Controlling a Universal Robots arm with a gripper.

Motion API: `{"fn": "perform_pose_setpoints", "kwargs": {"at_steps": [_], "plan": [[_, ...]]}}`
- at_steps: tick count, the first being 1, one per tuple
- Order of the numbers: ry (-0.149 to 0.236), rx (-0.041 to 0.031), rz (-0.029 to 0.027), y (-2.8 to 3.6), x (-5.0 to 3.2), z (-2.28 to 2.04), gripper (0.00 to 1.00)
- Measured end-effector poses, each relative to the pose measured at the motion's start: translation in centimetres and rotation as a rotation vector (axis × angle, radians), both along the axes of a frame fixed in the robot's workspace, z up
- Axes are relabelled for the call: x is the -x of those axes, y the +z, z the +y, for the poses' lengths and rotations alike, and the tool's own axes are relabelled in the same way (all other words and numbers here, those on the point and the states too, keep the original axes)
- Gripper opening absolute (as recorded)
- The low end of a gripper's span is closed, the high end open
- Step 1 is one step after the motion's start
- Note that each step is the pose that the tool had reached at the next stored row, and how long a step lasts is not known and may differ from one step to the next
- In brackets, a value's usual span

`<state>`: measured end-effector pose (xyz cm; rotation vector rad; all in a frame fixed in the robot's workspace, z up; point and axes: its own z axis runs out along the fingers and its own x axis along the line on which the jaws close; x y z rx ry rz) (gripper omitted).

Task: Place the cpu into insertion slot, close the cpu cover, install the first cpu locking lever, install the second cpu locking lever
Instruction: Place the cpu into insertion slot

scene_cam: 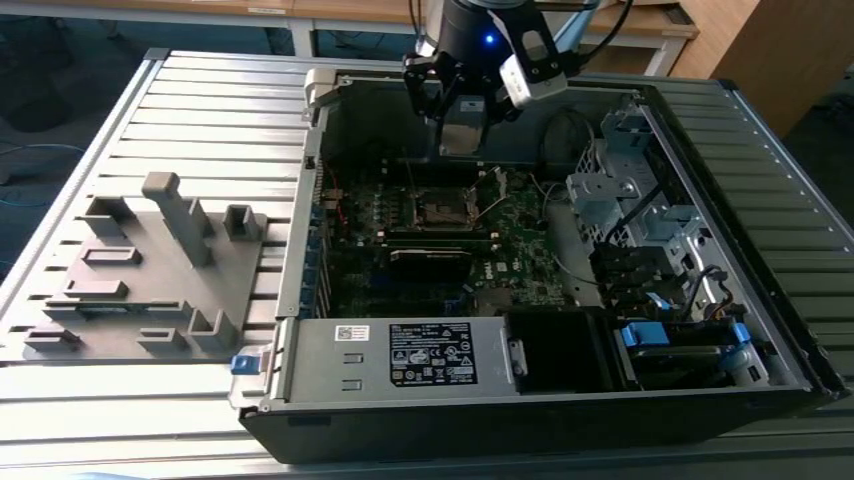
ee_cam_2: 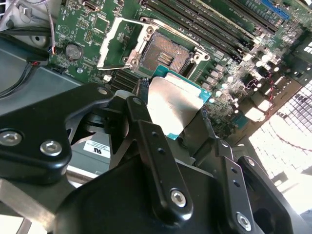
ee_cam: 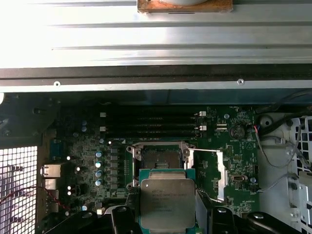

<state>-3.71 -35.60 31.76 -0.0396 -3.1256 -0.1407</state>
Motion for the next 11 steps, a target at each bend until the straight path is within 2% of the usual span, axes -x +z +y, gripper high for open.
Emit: {"fn": "perform_pose_setpoints", "kwargs": {"at_steps": [11], "plan": [[0.000, 0.0002, 0.0001, -0.11, 0.00, 0.00, 0.54]]}}
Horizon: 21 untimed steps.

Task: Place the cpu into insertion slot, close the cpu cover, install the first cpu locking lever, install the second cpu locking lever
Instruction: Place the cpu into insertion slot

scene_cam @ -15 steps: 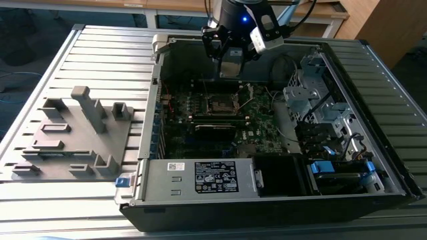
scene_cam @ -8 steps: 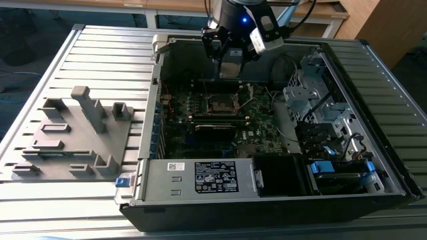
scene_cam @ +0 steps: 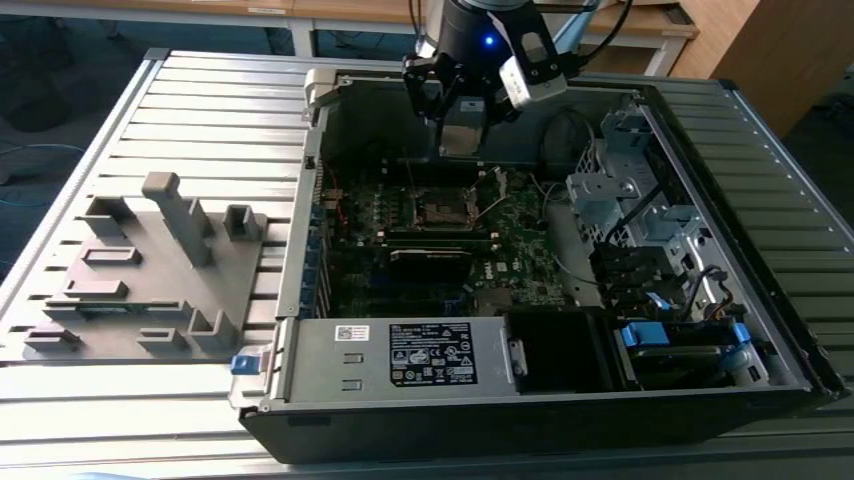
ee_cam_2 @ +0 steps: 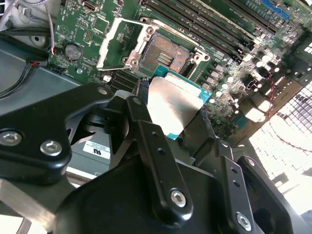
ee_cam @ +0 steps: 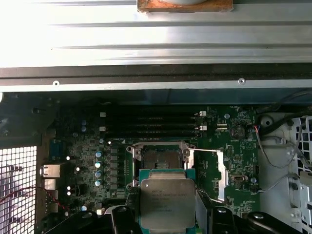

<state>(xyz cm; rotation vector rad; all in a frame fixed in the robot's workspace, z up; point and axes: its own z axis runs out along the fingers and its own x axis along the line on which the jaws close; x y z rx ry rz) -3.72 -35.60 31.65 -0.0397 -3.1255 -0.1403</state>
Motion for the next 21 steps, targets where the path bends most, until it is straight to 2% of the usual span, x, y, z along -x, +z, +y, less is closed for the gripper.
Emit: {"fn": "perform_pose_setpoints", "kwargs": {"at_steps": [21], "plan": [[0.000, 0.0000, 0.0000, -0.59, 0.00, 0.00, 0.54]]}}
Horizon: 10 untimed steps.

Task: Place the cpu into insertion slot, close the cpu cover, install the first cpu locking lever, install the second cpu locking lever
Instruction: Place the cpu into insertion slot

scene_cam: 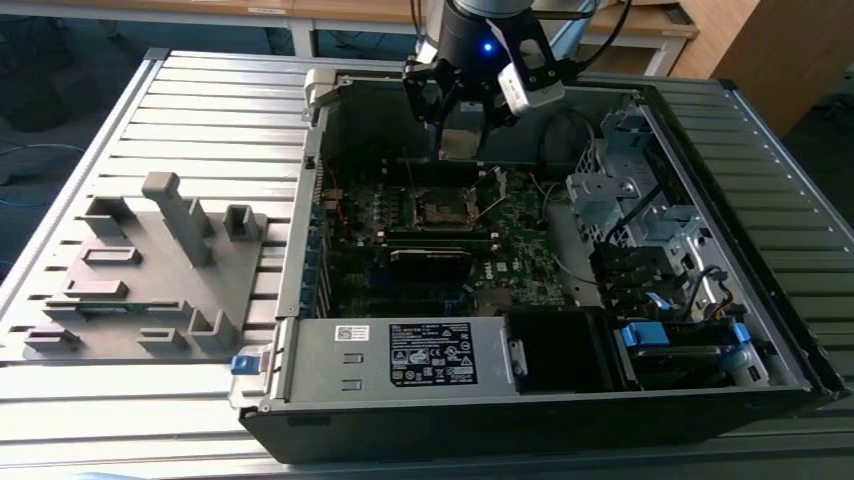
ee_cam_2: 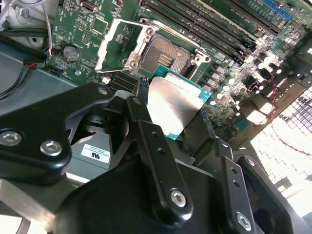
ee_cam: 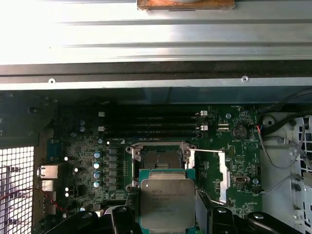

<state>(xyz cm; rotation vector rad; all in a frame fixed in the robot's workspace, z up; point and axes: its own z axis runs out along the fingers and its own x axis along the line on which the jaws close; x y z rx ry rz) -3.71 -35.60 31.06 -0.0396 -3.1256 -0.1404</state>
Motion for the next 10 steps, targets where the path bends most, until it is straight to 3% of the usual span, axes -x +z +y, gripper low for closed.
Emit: {"fn": "perform_pose_setpoints", "kwargs": {"at_steps": [10], "plan": [[0.000, 0.0000, 0.0000, -0.31, 0.00, 0.00, 0.54]]}}
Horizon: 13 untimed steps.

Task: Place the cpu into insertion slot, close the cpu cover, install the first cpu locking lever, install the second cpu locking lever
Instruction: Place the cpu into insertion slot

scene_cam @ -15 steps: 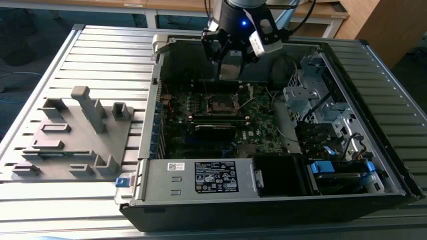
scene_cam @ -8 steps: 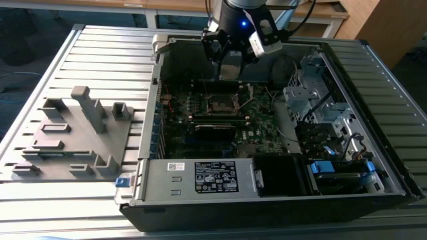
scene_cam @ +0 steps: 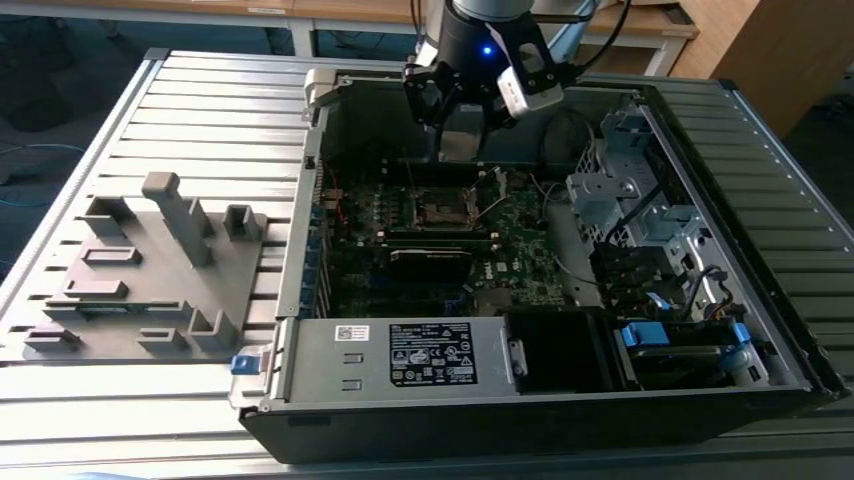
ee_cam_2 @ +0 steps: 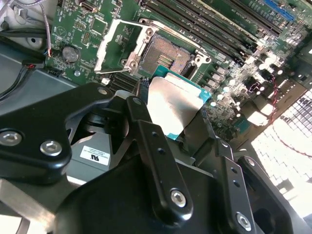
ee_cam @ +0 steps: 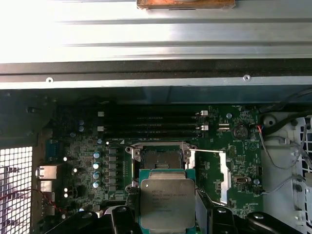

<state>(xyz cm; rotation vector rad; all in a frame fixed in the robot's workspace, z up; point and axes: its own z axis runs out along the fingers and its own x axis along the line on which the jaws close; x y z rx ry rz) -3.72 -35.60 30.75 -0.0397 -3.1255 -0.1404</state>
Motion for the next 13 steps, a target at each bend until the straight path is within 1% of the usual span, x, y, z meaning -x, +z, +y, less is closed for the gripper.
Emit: {"fn": "perform_pose_setpoints", "kwargs": {"at_steps": [5, 13], "plan": [[0.000, -0.0001, -0.0001, -0.05, 0.00, 0.00, 0.54], [0.000, 0.0000, 0.0000, -0.31, 0.00, 0.00, 0.54]]}}
